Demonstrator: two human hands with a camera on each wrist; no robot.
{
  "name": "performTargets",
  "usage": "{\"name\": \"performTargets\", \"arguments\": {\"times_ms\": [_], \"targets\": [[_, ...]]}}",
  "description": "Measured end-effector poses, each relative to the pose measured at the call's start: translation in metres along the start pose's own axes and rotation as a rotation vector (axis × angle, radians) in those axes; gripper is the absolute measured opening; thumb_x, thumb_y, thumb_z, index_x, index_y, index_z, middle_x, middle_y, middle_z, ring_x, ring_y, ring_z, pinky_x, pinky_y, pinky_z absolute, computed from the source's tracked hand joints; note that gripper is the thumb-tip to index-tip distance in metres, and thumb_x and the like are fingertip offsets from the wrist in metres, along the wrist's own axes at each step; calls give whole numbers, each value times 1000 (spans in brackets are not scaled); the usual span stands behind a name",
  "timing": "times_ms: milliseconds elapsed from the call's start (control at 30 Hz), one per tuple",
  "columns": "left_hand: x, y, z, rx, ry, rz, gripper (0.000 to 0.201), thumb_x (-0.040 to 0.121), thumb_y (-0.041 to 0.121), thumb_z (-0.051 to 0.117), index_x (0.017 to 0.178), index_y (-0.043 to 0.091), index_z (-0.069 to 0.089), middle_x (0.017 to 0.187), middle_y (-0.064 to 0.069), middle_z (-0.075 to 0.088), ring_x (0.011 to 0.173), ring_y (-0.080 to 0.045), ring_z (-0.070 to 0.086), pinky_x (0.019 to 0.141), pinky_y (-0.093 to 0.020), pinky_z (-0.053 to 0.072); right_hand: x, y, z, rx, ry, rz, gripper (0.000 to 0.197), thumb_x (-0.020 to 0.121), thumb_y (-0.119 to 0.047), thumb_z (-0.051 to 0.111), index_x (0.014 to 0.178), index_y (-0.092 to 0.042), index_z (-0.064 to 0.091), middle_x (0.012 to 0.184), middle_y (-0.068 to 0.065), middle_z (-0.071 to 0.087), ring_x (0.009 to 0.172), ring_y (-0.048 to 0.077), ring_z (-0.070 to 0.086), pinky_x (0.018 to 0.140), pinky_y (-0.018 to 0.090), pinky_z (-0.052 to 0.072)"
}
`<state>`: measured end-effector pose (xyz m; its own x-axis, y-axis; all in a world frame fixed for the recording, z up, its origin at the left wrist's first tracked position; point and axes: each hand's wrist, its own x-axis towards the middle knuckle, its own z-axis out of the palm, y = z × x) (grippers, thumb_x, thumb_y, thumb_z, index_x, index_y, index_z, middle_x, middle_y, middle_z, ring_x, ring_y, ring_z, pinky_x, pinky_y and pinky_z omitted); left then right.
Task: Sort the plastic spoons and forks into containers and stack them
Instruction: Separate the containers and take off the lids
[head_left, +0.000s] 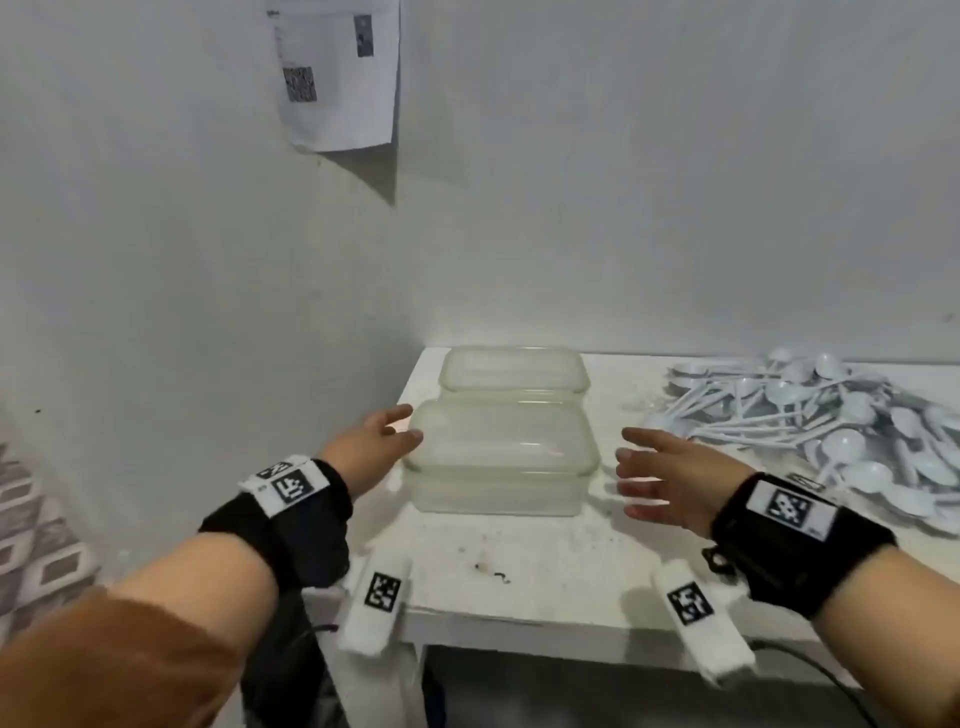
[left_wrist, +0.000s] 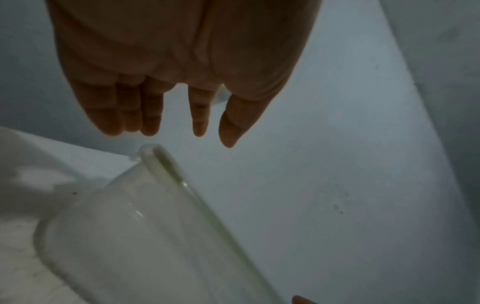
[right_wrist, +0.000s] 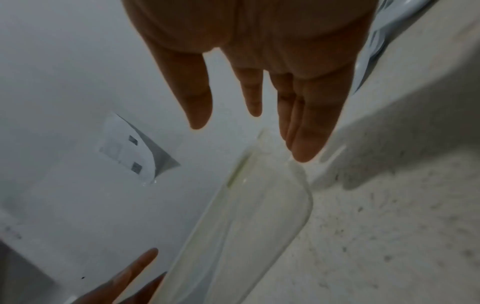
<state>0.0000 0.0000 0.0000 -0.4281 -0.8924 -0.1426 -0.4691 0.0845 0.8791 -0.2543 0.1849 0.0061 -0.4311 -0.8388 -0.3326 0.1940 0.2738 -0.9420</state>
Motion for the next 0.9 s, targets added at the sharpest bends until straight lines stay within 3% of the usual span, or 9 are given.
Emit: {"name": "performTargets", "arguments": {"times_ms": [167, 267, 333, 500, 633, 733, 900], "targets": [[21, 9, 7, -144, -20, -147, 52, 93, 25, 55, 142, 27, 38, 128, -4, 51, 104, -18, 46, 86, -28, 39, 31, -3, 22, 17, 62, 42, 55, 90, -15, 60, 139, -19, 37, 86, 9, 53, 72, 22, 53, 66, 33, 48], [23, 10, 12, -298, -7, -195, 46, 95, 14, 52, 139, 21, 42, 111, -5, 53, 79, -14, 51, 73, -23, 43, 47, -6, 29, -18, 94, 24, 54, 91, -15, 59, 139, -20, 37, 82, 9, 52, 64, 21, 49, 62, 32, 43], [25, 10, 14, -357, 11, -197, 45, 95, 8, 50, 138, 17, 43, 108, -4, 52, 68, -9, 49, 65, -20, 43, 55, -6, 32, -68, 121, 3, 54, 89, -15, 61, 138, -20, 40, 83, 8, 52, 63, 20, 48, 59, 30, 41], [25, 8, 18, -415, -17, -195, 45, 95, 7, 51, 138, 14, 42, 106, -5, 55, 70, -8, 52, 68, -20, 45, 68, 0, 30, -154, 181, -76, 57, 85, -21, 68, 136, -19, 43, 88, 12, 60, 65, 25, 51, 53, 28, 39], [24, 5, 21, -426, -55, -175, 47, 93, 7, 54, 138, 15, 43, 92, -2, 60, 73, -10, 55, 75, -22, 47, 65, 6, 24, -132, 208, -101, 50, 83, -30, 69, 128, -20, 51, 87, 10, 64, 75, 28, 56, 59, 31, 43], [25, 5, 22, -457, -59, -164, 48, 93, 10, 55, 139, 17, 43, 96, -4, 62, 75, -10, 57, 77, -23, 48, 63, 11, 23, -93, 216, -102, 44, 81, -33, 70, 121, -24, 54, 86, 7, 66, 78, 27, 59, 66, 34, 45], [22, 6, 21, -456, -71, -156, 46, 94, 13, 55, 138, 18, 44, 87, 4, 61, 74, -7, 57, 64, -16, 51, 61, 14, 24, -104, 242, -108, 45, 79, -38, 72, 118, -24, 54, 86, 8, 66, 74, 26, 56, 59, 31, 45]]}}
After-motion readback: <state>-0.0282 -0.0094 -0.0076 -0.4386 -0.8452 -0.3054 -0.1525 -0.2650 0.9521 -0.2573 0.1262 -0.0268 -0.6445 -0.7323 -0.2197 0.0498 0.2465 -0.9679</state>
